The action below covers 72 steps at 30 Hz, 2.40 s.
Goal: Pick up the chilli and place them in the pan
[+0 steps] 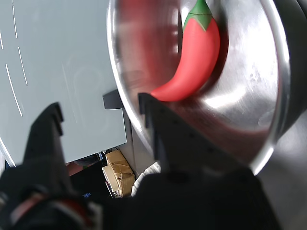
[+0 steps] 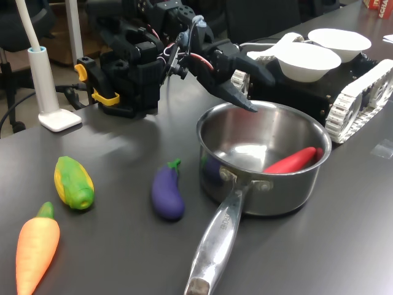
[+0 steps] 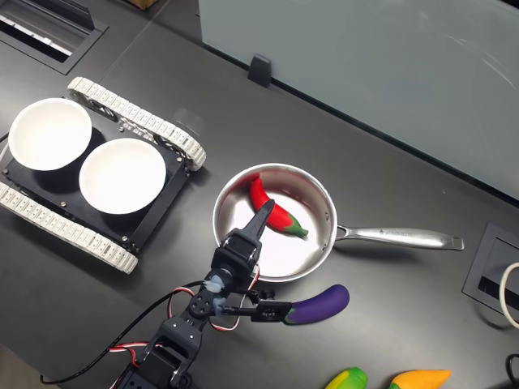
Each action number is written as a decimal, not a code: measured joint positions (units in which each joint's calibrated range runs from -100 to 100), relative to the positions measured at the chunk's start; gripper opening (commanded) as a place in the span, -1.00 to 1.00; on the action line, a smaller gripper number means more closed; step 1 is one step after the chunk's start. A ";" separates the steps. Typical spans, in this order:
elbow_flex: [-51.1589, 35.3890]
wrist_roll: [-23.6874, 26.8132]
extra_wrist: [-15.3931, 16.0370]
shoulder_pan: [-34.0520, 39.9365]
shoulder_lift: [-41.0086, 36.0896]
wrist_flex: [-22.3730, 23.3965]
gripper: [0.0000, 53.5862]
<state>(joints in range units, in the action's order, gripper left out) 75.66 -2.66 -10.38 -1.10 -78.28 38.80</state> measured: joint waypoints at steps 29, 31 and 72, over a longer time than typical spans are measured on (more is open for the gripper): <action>-18.19 0.59 0.46 2.75 -11.95 26.35 -1.00; -19.64 0.59 1.38 2.75 -12.54 28.13 -1.00; -24.62 -0.15 8.54 -2.75 -17.34 51.25 -1.00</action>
<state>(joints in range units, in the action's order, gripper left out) 51.04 -2.81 -1.84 -3.85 -95.62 90.06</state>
